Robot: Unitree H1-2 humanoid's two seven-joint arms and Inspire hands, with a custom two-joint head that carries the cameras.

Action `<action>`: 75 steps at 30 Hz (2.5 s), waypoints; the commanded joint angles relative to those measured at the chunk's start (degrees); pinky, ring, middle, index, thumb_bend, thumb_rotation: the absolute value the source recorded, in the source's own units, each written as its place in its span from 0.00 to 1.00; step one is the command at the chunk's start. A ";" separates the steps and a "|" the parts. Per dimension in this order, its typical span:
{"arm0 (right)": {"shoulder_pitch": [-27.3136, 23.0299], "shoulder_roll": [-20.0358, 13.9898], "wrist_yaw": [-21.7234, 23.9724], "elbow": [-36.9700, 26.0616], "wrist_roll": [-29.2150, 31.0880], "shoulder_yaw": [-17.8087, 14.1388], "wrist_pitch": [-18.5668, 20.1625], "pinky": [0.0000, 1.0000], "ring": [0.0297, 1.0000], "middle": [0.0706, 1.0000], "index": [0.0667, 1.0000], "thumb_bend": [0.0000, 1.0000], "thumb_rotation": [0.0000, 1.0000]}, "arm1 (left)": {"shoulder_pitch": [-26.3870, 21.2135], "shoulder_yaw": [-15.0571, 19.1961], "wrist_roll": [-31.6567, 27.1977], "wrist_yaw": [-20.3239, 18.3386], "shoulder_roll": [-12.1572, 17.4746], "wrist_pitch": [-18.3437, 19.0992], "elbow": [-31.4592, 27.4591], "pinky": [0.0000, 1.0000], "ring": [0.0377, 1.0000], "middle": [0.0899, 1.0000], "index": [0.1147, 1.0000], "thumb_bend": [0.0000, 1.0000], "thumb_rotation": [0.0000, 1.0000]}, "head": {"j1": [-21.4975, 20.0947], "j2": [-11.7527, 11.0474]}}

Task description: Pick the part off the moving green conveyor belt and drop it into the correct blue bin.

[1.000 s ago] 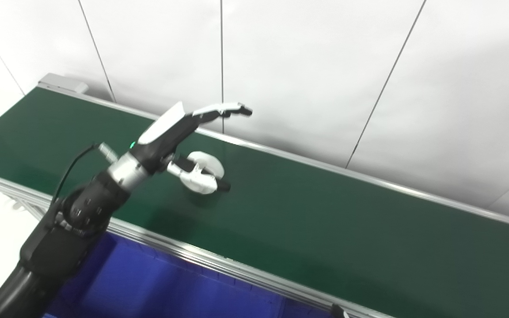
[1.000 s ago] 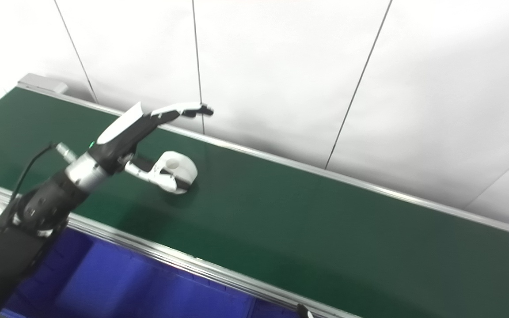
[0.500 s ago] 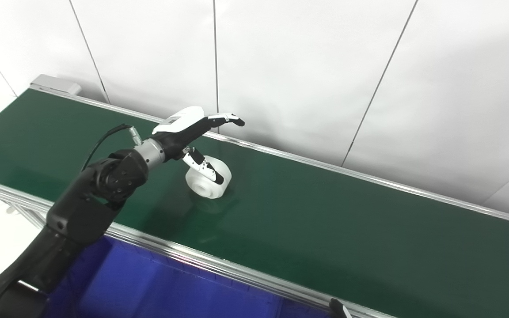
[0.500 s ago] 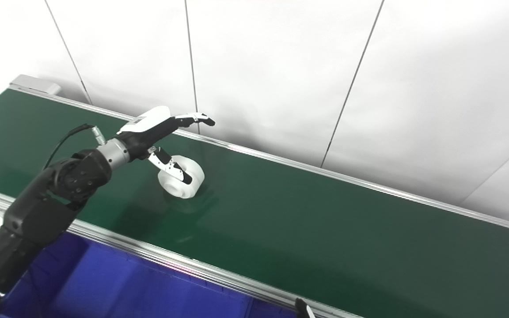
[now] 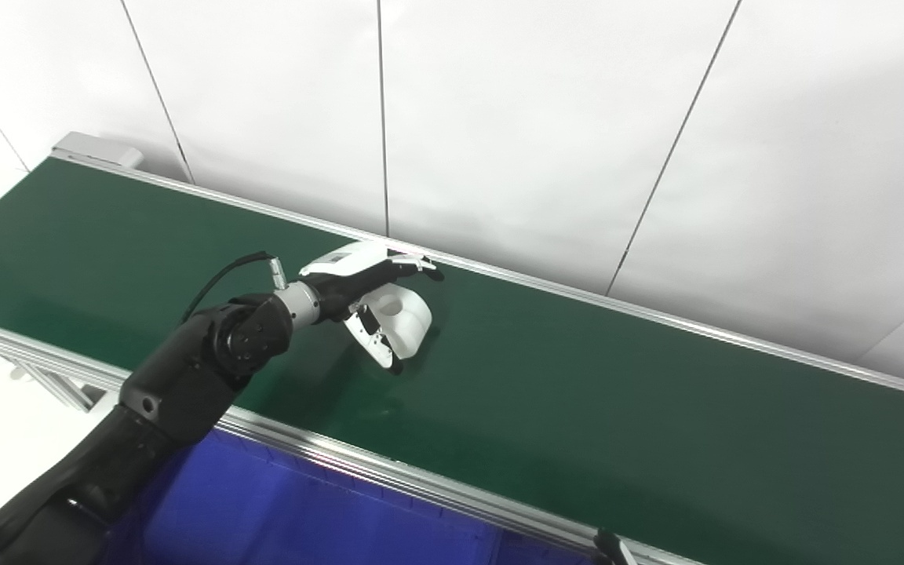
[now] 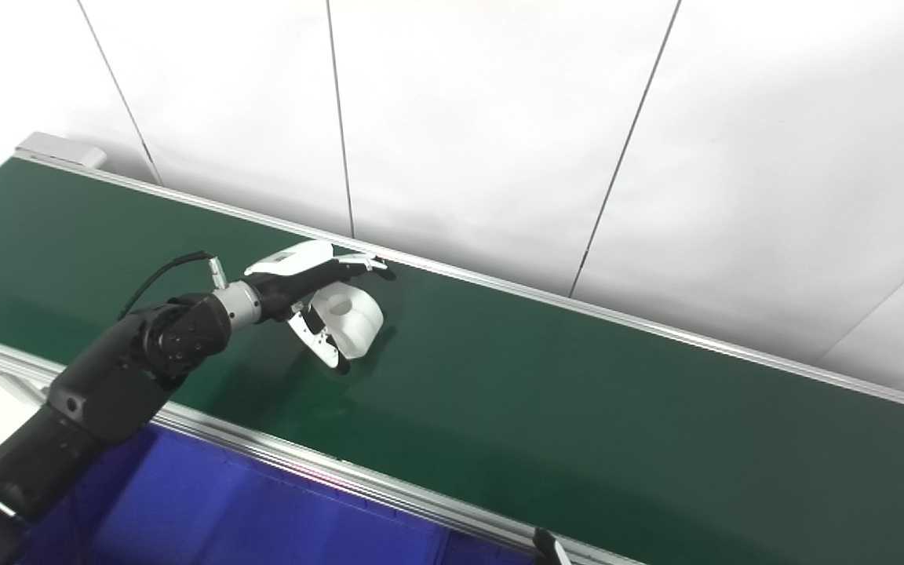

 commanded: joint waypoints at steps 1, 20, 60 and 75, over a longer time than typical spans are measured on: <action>0.53 -0.45 -0.88 -2.08 0.24 -0.07 -3.32 0.87 0.90 0.92 0.95 0.72 0.60 | -2.06 -0.06 -0.71 -0.99 0.17 0.62 -0.70 0.90 0.97 0.98 0.86 0.92 0.01 | 0.03 0.04; 1.57 -0.38 -0.03 -3.61 1.51 -0.85 -3.31 0.88 0.91 0.93 0.96 0.69 0.61 | -0.03 -1.42 10.12 17.66 -3.77 -5.68 4.58 0.42 0.39 0.47 0.45 0.50 0.00 | 0.39 1.63; 6.22 6.82 10.61 -13.31 0.21 -7.22 -0.09 0.87 0.90 0.93 0.96 0.73 0.64 | 38.54 15.17 -19.84 15.42 -11.38 -19.79 -27.91 0.48 0.46 0.47 0.38 0.50 0.00 | -22.13 17.65; 8.02 7.99 14.39 -15.99 2.31 -9.55 1.54 0.84 0.89 0.92 0.95 0.73 0.61 | 44.81 7.10 -5.34 17.24 -10.78 -25.50 -22.39 0.46 0.42 0.48 0.41 0.50 0.00 | -20.90 19.35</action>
